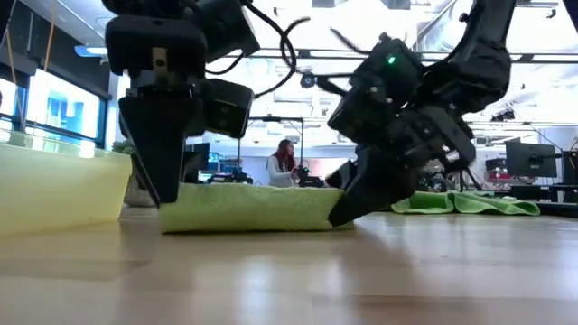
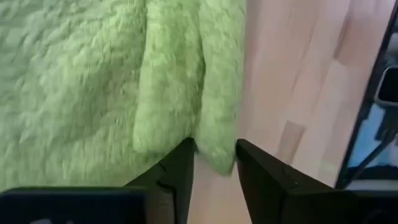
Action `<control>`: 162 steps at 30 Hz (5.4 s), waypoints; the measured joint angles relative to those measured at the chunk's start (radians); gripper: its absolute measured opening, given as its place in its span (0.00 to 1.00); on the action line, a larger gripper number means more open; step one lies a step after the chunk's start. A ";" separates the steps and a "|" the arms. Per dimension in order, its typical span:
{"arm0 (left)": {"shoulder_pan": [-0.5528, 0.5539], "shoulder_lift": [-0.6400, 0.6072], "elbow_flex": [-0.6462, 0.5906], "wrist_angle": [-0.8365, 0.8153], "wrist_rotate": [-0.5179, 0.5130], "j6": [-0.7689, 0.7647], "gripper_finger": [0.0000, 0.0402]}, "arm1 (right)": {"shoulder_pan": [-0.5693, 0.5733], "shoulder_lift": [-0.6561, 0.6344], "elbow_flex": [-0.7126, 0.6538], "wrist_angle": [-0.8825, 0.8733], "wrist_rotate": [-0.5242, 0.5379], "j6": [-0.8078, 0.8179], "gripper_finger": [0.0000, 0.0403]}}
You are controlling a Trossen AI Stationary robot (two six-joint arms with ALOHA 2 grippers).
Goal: Roll microfiber towels into tight, uniform cylinder then place into a basket
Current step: Roll the light green towel
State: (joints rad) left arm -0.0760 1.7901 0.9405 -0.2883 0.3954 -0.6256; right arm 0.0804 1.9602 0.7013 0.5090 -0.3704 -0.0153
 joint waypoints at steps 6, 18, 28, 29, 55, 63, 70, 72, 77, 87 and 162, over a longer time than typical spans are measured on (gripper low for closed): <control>0.005 -0.085 0.000 -0.088 -0.088 0.114 0.30 | -0.069 -0.003 -0.002 -0.010 -0.168 0.193 0.01; -0.160 -0.155 0.002 0.006 -0.555 0.127 0.36 | -0.077 -0.004 0.060 -0.085 -0.196 0.351 0.01; -0.281 -0.076 0.000 0.038 -0.767 0.169 0.49 | -0.073 0.002 0.140 -0.251 -0.156 0.320 0.01; -0.289 -0.062 0.000 0.050 -0.774 0.169 0.49 | -0.073 0.002 0.142 -0.256 -0.157 0.320 0.01; -0.360 0.026 0.092 0.044 -0.881 0.224 0.48 | -0.074 0.003 0.151 -0.283 -0.146 0.303 0.01; -0.366 0.083 0.074 -0.010 -0.873 0.142 0.48 | -0.073 0.003 0.151 -0.283 -0.145 0.303 0.01; -0.346 0.111 0.078 -0.012 -0.886 0.131 0.48 | -0.073 0.003 0.151 -0.281 -0.145 0.303 0.01; -0.346 0.106 0.085 -0.030 -0.892 0.135 0.48 | -0.073 0.003 0.151 -0.281 -0.145 0.303 0.01; -0.341 0.090 0.100 -0.043 -0.935 0.173 0.47 | -0.073 0.003 0.151 -0.280 -0.144 0.303 0.01; -0.289 0.127 0.103 -0.118 -0.857 0.045 0.47 | -0.070 0.004 0.151 -0.280 -0.156 0.266 0.01; -0.201 -0.020 0.107 -0.053 -0.565 0.221 0.34 | -0.066 -0.052 0.152 -0.408 -0.106 0.132 0.03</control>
State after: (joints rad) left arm -0.2773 1.7699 1.0477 -0.3408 -0.1695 -0.4046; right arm 0.0146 1.9086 0.8533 0.1014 -0.4764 0.1171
